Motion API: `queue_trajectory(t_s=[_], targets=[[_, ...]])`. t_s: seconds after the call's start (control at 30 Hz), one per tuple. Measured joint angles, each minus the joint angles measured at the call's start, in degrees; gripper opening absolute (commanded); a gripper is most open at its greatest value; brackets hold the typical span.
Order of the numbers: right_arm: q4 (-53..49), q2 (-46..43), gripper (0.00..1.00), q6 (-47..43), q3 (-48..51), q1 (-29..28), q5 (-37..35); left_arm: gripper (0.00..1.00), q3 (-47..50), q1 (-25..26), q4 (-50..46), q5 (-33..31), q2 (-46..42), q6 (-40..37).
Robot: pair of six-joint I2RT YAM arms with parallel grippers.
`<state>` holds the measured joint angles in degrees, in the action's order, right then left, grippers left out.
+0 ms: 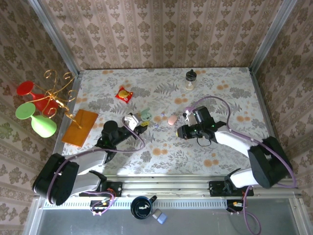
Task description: Insert the wireless bluetooth earbuds into the charging case
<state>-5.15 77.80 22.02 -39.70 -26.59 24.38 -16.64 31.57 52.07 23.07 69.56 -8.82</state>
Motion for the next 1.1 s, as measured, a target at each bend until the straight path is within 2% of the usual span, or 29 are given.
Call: queue_trajectory(t_s=[0.17,0.33,0.7,1.1], targets=[[4.28,-8.61,0.18,2.69,0.0,-3.56,-3.41,0.34,-1.51,4.22,0.98,-2.47,3.67,-1.62],[8.37,-12.24,0.18,5.16,-0.02,-6.93,-7.32,0.34,-2.84,7.5,3.52,-4.92,7.32,-2.01],[14.16,-8.48,0.18,6.73,-3.89,-11.72,-9.68,0.33,-4.68,14.36,11.87,-10.58,15.74,-1.99],[16.72,-3.3,0.18,6.99,-5.11,-12.04,-10.49,0.34,-6.08,15.65,13.14,-12.35,16.48,-2.38]])
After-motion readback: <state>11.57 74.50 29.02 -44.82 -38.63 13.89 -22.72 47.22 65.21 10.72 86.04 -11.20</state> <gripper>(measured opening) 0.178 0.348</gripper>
